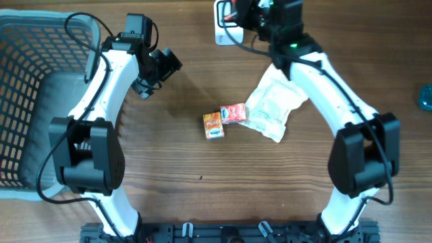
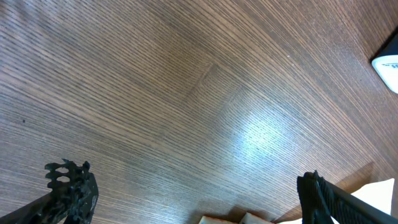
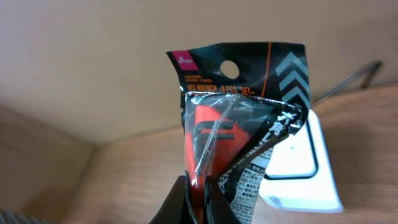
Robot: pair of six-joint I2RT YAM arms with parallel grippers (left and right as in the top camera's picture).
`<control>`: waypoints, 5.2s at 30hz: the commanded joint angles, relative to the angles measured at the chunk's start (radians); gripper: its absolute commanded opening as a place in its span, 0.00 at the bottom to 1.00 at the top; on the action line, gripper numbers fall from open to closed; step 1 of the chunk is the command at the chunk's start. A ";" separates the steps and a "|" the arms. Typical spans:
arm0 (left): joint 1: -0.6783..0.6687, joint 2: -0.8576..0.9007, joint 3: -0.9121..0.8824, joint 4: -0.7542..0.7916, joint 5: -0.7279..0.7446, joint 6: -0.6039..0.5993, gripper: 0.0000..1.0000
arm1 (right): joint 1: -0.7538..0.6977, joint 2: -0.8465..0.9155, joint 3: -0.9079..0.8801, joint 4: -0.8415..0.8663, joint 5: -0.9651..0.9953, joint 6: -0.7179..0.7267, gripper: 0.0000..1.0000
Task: Scan the item barcode
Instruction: 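Hold the hex wrench pack up to the scanner, then carry the hex wrench pack to the right edge and release it, then grasp the clear bag with the right gripper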
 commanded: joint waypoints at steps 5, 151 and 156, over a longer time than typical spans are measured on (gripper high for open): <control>0.005 0.001 0.000 -0.001 -0.006 -0.021 1.00 | 0.031 0.177 0.016 0.163 0.102 0.087 0.05; 0.005 0.001 0.000 -0.001 -0.006 -0.020 1.00 | -0.013 0.000 -0.381 -0.762 0.266 0.068 0.56; 0.005 0.001 0.000 -0.001 -0.006 -0.021 1.00 | -0.013 -0.001 -0.316 -0.806 0.266 0.037 0.38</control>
